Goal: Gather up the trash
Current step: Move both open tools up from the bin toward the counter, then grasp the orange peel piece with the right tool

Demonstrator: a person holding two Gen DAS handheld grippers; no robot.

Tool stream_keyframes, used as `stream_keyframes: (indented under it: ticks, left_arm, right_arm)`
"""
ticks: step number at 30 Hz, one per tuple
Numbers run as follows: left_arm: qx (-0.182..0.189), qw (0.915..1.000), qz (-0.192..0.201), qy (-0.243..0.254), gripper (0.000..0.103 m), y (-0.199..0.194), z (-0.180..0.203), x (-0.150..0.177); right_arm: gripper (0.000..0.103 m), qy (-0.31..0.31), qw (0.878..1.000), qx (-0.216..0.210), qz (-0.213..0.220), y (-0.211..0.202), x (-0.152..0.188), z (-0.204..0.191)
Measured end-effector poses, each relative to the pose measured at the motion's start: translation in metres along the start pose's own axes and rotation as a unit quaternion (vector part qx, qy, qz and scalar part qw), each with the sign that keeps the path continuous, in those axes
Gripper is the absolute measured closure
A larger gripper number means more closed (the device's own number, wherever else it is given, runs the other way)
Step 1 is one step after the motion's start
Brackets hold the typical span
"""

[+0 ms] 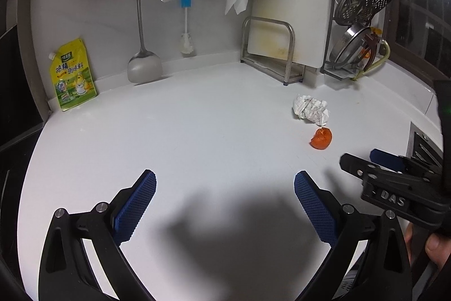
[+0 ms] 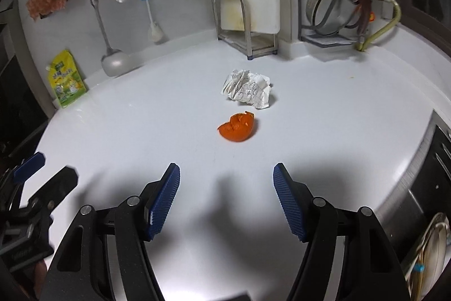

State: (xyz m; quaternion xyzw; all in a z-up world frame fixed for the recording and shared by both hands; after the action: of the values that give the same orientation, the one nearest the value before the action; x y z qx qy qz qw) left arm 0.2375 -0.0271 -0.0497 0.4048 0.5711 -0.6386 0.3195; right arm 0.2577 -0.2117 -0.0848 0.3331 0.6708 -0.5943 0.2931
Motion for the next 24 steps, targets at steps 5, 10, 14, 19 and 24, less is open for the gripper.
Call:
stream_keyframes:
  ticks: [5, 10, 14, 19, 24]
  left_arm:
    - [0.003, 0.9999, -0.011, 0.004, 0.006, 0.015, 0.003, 0.002]
    - [0.003, 0.9998, -0.016, 0.011, 0.006, 0.024, 0.005, 0.002]
    - [0.005, 0.9998, -0.019, 0.005, 0.006, 0.028, 0.005, 0.002]
    - [0.003, 0.9997, -0.024, 0.006, 0.006, 0.033, 0.007, 0.002]
    - [0.009, 0.9993, -0.036, -0.005, 0.006, 0.038, 0.007, 0.0]
  right_arm:
    - [0.037, 0.025, 0.999, -0.013, -0.027, 0.035, -0.007, 0.004]
    - [0.037, 0.031, 0.999, -0.008, -0.043, 0.06, -0.014, 0.009]
    - [0.037, 0.031, 0.998, -0.011, -0.057, 0.075, -0.014, 0.01]
    - [0.048, 0.017, 0.998, -0.007, -0.055, 0.083, -0.017, 0.008]
    - [0.074, 0.017, 0.998, -0.016, -0.056, 0.085, -0.017, 0.01]
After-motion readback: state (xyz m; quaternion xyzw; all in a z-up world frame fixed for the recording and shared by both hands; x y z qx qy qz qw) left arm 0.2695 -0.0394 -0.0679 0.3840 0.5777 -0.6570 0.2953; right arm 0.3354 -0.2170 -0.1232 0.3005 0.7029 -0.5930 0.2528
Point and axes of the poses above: each gripper's, at about its wrist camera, not at the fingertips, and y roughly the way its jaws point, z to its right, x to its underside, the point moved 6 cm from there along y, roughly the way its jaws point, and after that the axes turned 9 degrees about z, right-handed, at the moved point
